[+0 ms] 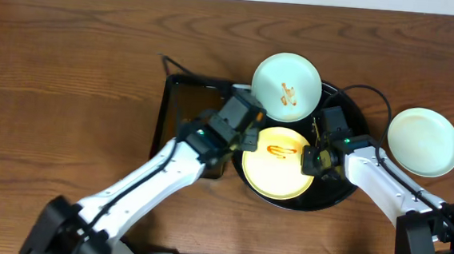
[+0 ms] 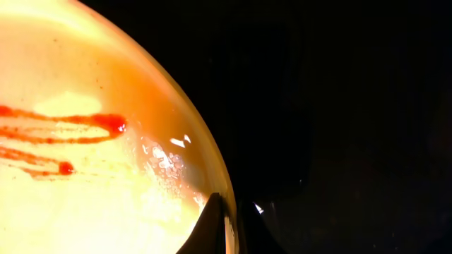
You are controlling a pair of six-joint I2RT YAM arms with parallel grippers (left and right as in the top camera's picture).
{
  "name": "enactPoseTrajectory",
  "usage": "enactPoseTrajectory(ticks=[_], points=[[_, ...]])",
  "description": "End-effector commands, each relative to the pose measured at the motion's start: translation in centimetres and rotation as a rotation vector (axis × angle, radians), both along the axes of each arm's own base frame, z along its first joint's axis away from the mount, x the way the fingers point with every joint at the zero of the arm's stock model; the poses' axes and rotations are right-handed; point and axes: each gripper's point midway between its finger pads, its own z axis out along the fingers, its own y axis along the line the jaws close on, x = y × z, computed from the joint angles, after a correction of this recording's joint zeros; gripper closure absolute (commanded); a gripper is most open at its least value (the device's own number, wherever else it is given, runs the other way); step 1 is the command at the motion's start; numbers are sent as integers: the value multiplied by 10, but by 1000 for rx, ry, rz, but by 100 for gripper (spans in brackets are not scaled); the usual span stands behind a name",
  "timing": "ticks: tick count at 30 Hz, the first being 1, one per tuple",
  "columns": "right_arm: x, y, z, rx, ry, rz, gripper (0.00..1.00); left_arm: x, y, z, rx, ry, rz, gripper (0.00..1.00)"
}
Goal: Clean dirty plates on tray and stack at the side
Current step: 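Scrub the yellow plate with the sponge in the left gripper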
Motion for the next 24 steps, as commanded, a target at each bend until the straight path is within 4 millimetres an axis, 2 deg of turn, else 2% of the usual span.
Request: enactPoseTrajectory(ticks=[1,6,12,15,24], points=[[-4,-16,-9,-84,14,24,99,-19,-43,-21,-68,64,-173,92],[-5,-13,-9,-69,19,28,99,-26,-84,-39,-134,69,-253,92],[-6,-11,-9,-59,22,28,99,-27,-106,-56,-194,98,-211,92],[-6,-11,-9,-59,22,28,99,-30,-121,-58,-265,131,-217,92],[-6,-9,-9,-49,25,30,99,-31,-127,-70,-313,198,-158,92]])
